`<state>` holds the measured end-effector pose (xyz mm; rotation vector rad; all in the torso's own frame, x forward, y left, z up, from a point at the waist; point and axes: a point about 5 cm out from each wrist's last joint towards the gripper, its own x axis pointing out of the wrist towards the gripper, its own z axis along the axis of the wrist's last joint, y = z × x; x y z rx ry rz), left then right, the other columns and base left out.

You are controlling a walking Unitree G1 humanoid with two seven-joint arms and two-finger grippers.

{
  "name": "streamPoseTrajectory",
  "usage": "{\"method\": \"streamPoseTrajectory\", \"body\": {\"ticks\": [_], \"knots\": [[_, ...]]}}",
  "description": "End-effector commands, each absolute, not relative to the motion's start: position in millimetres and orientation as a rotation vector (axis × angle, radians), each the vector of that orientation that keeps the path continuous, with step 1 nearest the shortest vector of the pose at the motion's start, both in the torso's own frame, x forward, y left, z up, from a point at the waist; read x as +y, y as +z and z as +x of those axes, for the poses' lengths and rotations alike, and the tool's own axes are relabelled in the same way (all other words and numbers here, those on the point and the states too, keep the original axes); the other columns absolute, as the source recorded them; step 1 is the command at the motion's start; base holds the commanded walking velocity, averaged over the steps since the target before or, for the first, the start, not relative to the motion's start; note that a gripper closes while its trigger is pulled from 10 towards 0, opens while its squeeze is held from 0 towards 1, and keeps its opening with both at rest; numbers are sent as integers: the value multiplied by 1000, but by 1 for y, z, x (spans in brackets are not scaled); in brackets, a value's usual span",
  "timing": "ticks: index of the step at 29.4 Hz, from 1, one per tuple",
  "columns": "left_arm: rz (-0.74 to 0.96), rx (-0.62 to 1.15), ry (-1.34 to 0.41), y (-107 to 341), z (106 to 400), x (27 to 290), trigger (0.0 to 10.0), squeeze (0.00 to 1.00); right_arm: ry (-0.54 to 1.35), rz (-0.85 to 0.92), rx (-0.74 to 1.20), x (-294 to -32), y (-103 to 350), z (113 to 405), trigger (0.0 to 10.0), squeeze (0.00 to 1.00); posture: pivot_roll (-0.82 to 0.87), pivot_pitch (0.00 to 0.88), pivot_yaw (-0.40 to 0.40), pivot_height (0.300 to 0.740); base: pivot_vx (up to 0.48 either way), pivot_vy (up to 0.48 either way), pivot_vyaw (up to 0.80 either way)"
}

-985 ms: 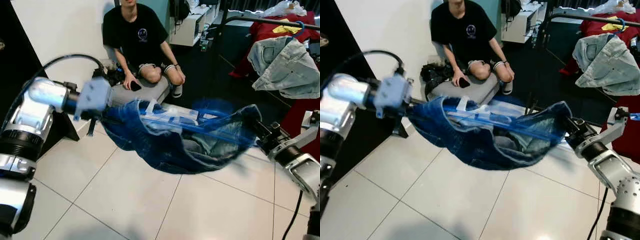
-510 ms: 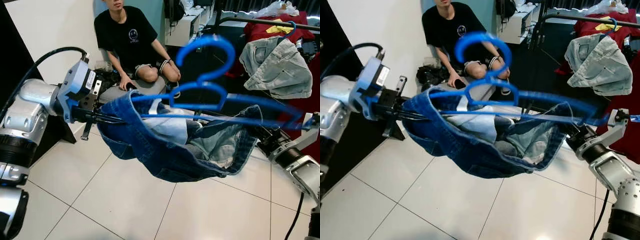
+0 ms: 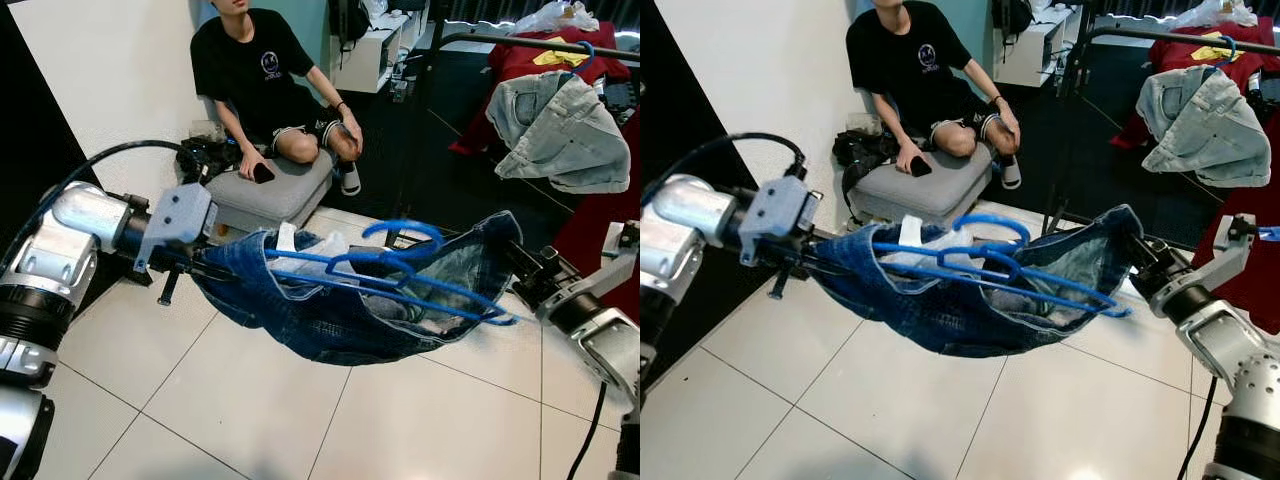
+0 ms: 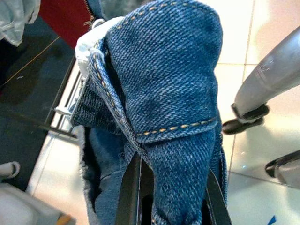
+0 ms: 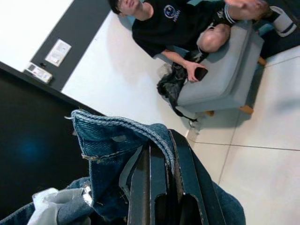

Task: Hang hanger

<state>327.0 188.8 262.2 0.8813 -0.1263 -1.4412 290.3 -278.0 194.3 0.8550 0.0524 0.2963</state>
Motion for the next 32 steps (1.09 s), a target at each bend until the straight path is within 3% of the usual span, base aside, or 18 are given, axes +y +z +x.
{"method": "streamPoseTrajectory", "body": {"ticks": [1, 6, 14, 19, 20, 26, 32], "knots": [[922, -95, -1382, 259, 331, 192, 0, 0, 290, 831, -11, -283, 211, 289, 0, 0, 1, 60, 41, 740, 0, 0, 0], [945, -138, -1272, 258, 339, 188, 0, 0, 313, 800, -11, -278, 218, 291, 0, 0, -3, 61, 40, 740, 0, 0, 0], [879, -206, -1252, 268, 340, 188, 0, 0, 309, 783, 2, -279, 217, 290, 0, 0, -3, 62, 39, 740, 0, 0, 0], [761, -295, -1354, 282, 328, 186, 0, 0, 288, 778, 19, -282, 211, 288, 0, 0, 2, 63, 39, 740, 0, 0, 0], [687, -313, -1450, 288, 317, 187, 0, 0, 272, 772, 30, -285, 207, 287, 0, 0, 4, 64, 38, 740, 0, 0, 0], [656, -298, -1545, 291, 304, 195, 0, 0, 252, 764, 37, -289, 205, 285, 0, 0, 4, 64, 38, 740, 0, 0, 0], [733, -221, -1507, 281, 307, 201, 0, 0, 254, 759, 20, -293, 211, 284, 0, 0, 6, 62, 36, 740, 0, 0, 0]]}}
